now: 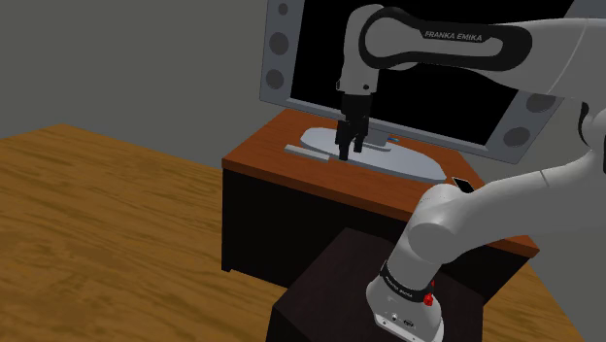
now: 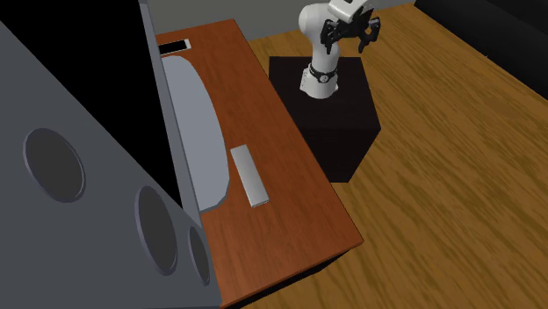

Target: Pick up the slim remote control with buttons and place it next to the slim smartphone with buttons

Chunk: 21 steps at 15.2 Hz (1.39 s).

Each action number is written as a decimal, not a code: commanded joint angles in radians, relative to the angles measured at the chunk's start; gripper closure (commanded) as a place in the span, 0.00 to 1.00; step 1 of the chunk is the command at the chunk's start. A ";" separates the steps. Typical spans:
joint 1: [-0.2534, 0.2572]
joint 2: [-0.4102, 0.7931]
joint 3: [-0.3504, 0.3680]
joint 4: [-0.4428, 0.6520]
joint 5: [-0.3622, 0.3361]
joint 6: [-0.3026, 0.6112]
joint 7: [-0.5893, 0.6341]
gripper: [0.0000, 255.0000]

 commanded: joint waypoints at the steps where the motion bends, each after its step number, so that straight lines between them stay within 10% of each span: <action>1: 0.000 0.000 0.000 0.000 0.000 0.000 0.000 0.00; 21: -0.044 0.567 -0.290 0.167 -0.108 0.540 -0.414 0.00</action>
